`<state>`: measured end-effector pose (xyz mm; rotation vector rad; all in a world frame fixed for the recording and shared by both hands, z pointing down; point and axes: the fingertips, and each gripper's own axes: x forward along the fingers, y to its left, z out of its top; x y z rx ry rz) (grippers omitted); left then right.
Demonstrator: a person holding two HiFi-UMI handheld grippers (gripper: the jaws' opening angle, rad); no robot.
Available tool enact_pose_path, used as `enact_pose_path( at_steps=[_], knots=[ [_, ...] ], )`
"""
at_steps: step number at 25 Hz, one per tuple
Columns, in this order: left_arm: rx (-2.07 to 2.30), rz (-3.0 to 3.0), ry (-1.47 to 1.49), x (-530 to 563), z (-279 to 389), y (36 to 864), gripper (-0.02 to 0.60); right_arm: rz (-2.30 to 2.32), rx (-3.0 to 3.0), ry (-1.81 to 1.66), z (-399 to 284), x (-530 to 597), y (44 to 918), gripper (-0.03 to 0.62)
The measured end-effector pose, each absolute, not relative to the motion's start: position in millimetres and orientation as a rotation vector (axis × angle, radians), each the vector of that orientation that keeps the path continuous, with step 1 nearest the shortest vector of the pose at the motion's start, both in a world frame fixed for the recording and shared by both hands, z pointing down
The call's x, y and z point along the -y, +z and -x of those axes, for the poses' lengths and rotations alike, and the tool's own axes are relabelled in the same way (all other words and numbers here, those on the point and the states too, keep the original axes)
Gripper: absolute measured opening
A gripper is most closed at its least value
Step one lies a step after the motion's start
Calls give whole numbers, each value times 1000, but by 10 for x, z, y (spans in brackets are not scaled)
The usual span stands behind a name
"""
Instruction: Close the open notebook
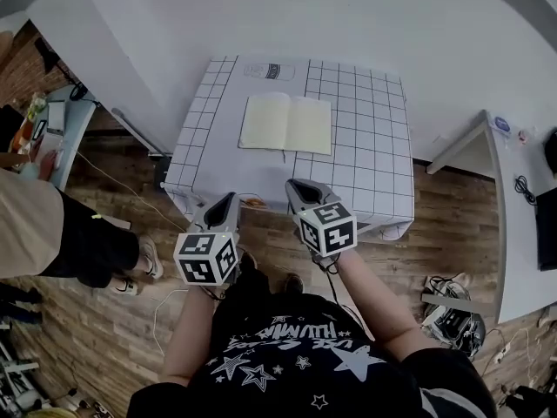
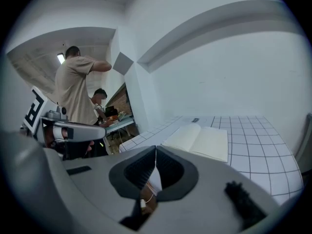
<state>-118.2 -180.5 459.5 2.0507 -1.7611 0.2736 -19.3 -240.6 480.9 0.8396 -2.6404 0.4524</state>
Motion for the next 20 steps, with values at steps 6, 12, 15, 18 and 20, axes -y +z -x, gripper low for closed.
enact_pose_path(
  at_steps=[6, 12, 15, 18, 20],
  knots=[
    [1720, -2063, 275, 2068, 1326, 4696, 9, -792, 2676, 358, 388, 2523, 4856, 15],
    [1679, -2077, 291, 2430, 1572, 4832, 9, -846, 2586, 226, 548, 2935, 4998, 15],
    [1647, -2085, 298, 2594, 1705, 4911, 9, -832, 2500, 173, 651, 3120, 5180, 16],
    [1619, -2086, 302, 2737, 1858, 5003, 9, -793, 2400, 91, 768, 3239, 5376, 94],
    [1603, -2092, 303, 2835, 1953, 5038, 9, -767, 2318, -24, 838, 3319, 5487, 114]
  ],
)
